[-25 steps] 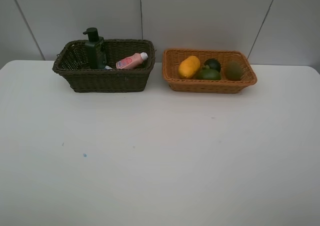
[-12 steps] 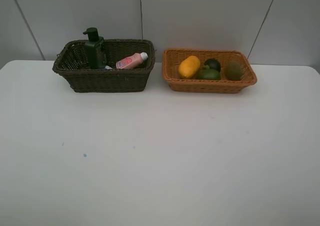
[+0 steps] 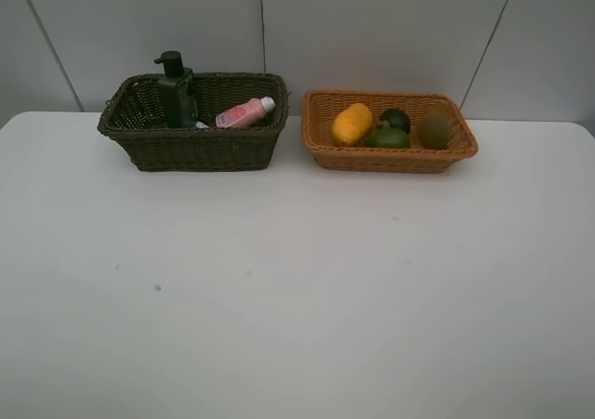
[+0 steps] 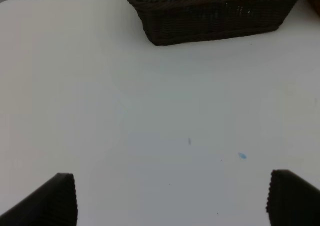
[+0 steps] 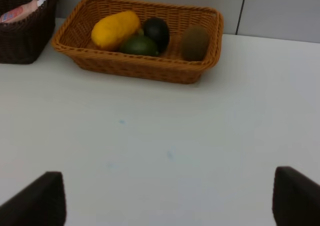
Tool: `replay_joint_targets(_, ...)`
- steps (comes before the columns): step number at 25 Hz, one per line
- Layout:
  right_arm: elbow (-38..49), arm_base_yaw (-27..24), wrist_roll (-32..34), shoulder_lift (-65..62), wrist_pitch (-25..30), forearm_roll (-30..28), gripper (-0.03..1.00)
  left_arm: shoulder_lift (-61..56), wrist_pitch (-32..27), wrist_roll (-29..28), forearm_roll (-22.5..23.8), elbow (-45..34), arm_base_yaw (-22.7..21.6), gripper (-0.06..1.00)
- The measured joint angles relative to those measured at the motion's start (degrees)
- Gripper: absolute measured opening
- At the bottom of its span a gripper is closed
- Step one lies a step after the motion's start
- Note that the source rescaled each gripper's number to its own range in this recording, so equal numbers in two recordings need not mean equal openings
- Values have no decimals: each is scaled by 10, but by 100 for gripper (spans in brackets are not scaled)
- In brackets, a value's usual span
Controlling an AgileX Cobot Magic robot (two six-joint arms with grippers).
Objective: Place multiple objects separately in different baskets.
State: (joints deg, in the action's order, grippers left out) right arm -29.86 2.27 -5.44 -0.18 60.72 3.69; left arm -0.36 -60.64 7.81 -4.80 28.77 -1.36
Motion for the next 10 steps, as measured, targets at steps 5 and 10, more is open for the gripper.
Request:
replay_joint_targets(5, 0, 0, 0, 0, 0, 0, 100, 0, 0, 0, 0, 0, 0, 100)
replay_joint_targets(10, 0, 0, 0, 0, 0, 0, 100, 0, 0, 0, 0, 0, 0, 100)
